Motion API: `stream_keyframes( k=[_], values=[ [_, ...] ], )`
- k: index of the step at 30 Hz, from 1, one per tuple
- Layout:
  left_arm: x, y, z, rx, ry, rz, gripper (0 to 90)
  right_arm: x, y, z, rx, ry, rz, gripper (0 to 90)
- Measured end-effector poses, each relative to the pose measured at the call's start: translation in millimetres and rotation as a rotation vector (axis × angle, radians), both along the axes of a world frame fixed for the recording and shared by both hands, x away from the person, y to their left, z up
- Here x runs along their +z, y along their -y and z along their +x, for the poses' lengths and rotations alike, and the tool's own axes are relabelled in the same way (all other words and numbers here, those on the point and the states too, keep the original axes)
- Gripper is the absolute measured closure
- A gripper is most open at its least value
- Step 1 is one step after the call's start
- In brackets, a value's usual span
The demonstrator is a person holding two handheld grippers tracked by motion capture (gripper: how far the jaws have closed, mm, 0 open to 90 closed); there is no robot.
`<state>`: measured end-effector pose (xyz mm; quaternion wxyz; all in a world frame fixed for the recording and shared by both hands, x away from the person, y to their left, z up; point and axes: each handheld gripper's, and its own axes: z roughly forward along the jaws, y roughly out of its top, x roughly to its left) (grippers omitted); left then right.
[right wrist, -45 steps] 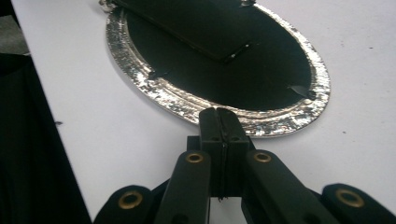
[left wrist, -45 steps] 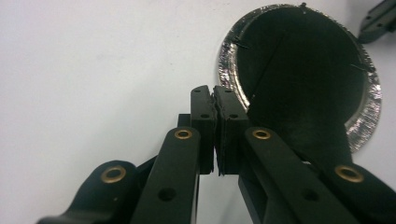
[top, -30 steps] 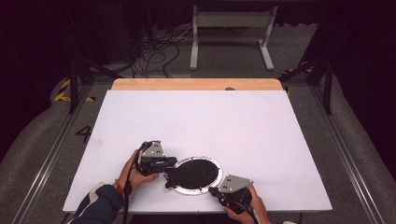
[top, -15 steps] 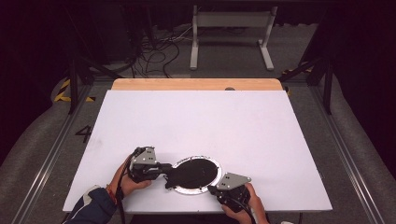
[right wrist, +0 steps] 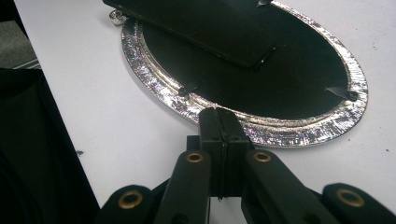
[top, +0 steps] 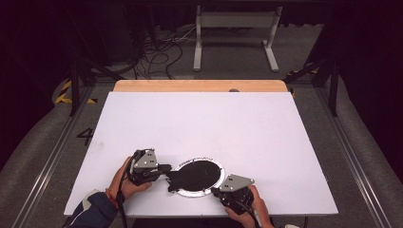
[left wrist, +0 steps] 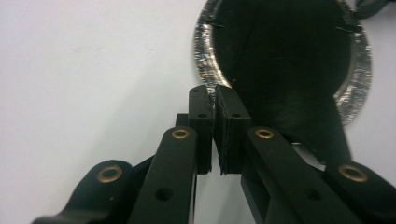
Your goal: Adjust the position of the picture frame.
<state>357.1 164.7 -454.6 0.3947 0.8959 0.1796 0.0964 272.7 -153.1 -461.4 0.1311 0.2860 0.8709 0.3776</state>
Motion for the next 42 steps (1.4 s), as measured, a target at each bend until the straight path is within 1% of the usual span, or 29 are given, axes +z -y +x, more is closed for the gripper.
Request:
stream_keyframes(
  k=[2, 3, 5, 7, 8, 9, 13, 14, 16, 18, 19, 21, 23, 24, 27, 29, 32, 33, 34, 35, 37, 38, 39, 40, 42],
  values=[
    [-1.1, -1.2, 2.0, 0.011, -0.001, 0.006, 86.3, -0.2, 0.2, 0.5, 0.002, -0.003, 0.004, 90.0],
    [-2.1, -1.0, 2.7, 0.020, -0.004, 0.001, 86.2, -0.3, 0.3, 0.8, 0.001, -0.003, 0.005, 90.0],
    [-3.8, -0.4, 4.9, 0.022, -0.018, 0.006, 86.8, -0.3, 0.5, 1.5, 0.003, -0.004, 0.007, 90.0],
    [-6.7, 2.6, 5.6, 0.017, -0.014, 0.048, 86.1, -0.4, 0.5, 2.3, 0.003, -0.005, 0.008, 90.0],
    [-9.2, 3.6, 6.6, 0.014, -0.017, 0.052, 86.6, -0.3, 0.5, 2.6, 0.002, -0.007, 0.008, 90.0],
    [-9.3, 2.7, 7.7, 0.012, -0.036, 0.041, 87.6, -0.2, 0.4, 3.5, 0.003, -0.010, 0.010, 90.0],
    [-10.3, -1.5, 6.3, 0.007, -0.061, 0.021, 88.7, -0.2, -0.6, 6.0, -0.002, -0.013, 0.013, 90.0],
    [-9.8, -1.8, 5.2, 0.004, -0.065, 0.026, 88.9, -0.2, -0.7, 7.3, -0.005, -0.018, 0.016, 90.0],
    [-9.6, -2.2, 1.9, -0.013, -0.058, 0.032, 89.2, -0.2, -0.7, 9.1, -0.007, -0.019, 0.019, 90.0],
    [-10.3, -3.4, -2.8, -0.021, -0.076, 0.021, 89.2, -0.4, -1.4, 11.5, -0.014, -0.019, 0.020, 90.0],
    [-10.4, -3.2, -4.6, -0.016, -0.071, 0.021, 89.2, -0.5, -1.5, 12.6, -0.016, -0.021, 0.023, 90.0],
    [-10.3, -0.7, -9.0, -0.035, -0.063, 0.028, 89.9, -0.2, -2.1, 14.5, -0.020, -0.023, 0.021, 90.0],
    [-9.4, 0.6, -11.3, -0.023, -0.057, 0.042, 90.0, 0.1, -2.9, 16.5, -0.026, -0.025, 0.022, 90.0],
    [-9.5, 0.5, -11.2, -0.021, -0.055, 0.040, 90.0, 0.4, -3.0, 18.1, -0.027, -0.022, 0.020, 90.0],
    [-9.7, 0.9, -10.8, -0.017, -0.065, 0.032, 90.0, 0.6, -2.2, 21.7, -0.040, -0.026, 0.022, 90.0],
    [-10.4, 0.9, -10.4, -0.012, -0.077, 0.019, 90.0, 1.0, -1.9, 24.5, -0.052, -0.026, 0.019, 90.0],
    [-10.0, 2.2, -9.8, -0.018, -0.079, 0.021, 90.0, 0.9, -0.5, 27.6, -0.058, -0.026, 0.020, 90.0],
    [-9.5, 3.4, -9.8, -0.021, -0.080, 0.026, 90.0, 1.0, 0.3, 30.0, -0.068, -0.024, 0.019, 90.0],
    [-8.8, 4.8, -9.6, -0.024, -0.071, 0.034, 90.0, 1.3, 1.4, 32.2, -0.077, -0.017, 0.012, 90.0],
    [-9.0, 5.4, -9.7, -0.019, -0.075, 0.031, 90.0, 1.5, 3.2, 35.6, -0.091, -0.012, 0.008, 90.0],
    [-9.7, 6.6, -9.0, -0.017, -0.090, 0.017, 90.0, 1.3, 7.5, 41.1, -0.119, -0.015, 0.016, 90.0],
    [-10.1, 7.8, -8.8, -0.015, -0.089, 0.010, 90.0, 1.1, 10.1, 44.6, -0.130, -0.022, 0.026, 90.0],
    [-10.0, 8.9, -8.1, -0.018, -0.092, 0.012, 90.0, 1.1, 12.2, 47.5, -0.134, -0.032, 0.035, 90.0],
    [-9.8, 11.4, -7.7, -0.023, -0.088, 0.013, 90.0, 1.3, 12.9, 49.2, -0.141, -0.028, 0.030, 90.0],
    [-9.2, 14.7, -7.9, -0.025, -0.080, 0.022, 90.0, 1.7, 12.6, 51.8, -0.152, -0.004, 0.008, 90.0]
  ],
)
